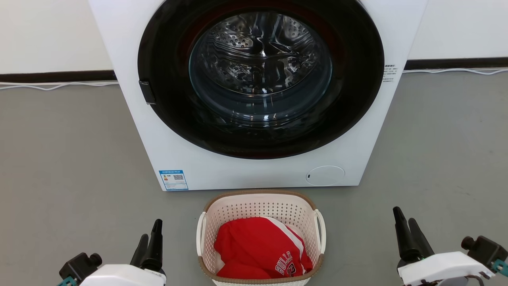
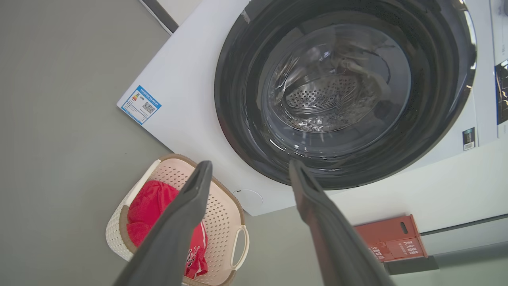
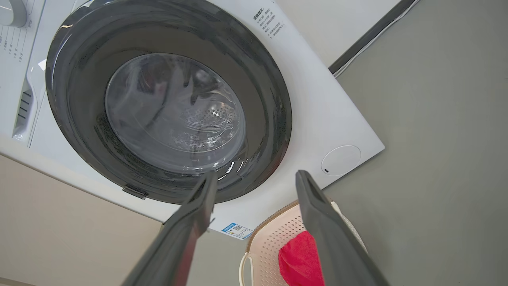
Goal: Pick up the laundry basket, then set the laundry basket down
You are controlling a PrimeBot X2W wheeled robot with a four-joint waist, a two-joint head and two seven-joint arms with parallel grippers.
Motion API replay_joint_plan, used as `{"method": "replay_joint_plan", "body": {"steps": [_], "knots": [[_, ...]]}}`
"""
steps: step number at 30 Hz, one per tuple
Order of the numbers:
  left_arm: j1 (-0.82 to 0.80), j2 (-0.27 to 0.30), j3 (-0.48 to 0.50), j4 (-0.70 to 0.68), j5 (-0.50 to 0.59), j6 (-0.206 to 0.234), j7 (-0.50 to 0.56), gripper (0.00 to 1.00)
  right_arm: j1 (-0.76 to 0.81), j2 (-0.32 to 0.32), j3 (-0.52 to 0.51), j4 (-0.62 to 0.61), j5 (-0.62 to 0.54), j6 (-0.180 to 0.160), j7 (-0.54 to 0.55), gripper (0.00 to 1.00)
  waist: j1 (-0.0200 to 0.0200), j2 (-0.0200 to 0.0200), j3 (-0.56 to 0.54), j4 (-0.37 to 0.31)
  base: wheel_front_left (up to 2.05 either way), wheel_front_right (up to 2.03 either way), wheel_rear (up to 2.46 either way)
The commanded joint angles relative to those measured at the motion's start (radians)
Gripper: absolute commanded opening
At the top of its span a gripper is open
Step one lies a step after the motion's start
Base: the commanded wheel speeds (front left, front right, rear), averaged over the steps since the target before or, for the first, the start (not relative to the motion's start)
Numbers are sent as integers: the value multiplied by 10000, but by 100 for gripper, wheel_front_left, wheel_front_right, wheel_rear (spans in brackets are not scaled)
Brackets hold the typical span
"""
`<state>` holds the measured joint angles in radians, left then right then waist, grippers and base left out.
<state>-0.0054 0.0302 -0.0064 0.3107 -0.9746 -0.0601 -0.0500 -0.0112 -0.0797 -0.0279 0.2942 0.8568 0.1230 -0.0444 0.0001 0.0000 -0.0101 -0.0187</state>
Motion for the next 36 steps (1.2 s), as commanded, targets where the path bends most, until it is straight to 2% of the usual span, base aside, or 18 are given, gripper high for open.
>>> {"method": "replay_joint_plan", "body": {"steps": [1, 36], "knots": [[-507, 81, 81, -321, 445, 117, -141, 100, -551, -156, 165, -225, -522, 35, -197, 100, -1, 0, -14, -4, 0, 0, 0], [-514, 141, -250, -586, 4304, 643, -1138, 100, -519, -314, 548, -376, -4898, 56, -1193, 100, -1, 0, -161, -94, 0, 0, 0]]}}
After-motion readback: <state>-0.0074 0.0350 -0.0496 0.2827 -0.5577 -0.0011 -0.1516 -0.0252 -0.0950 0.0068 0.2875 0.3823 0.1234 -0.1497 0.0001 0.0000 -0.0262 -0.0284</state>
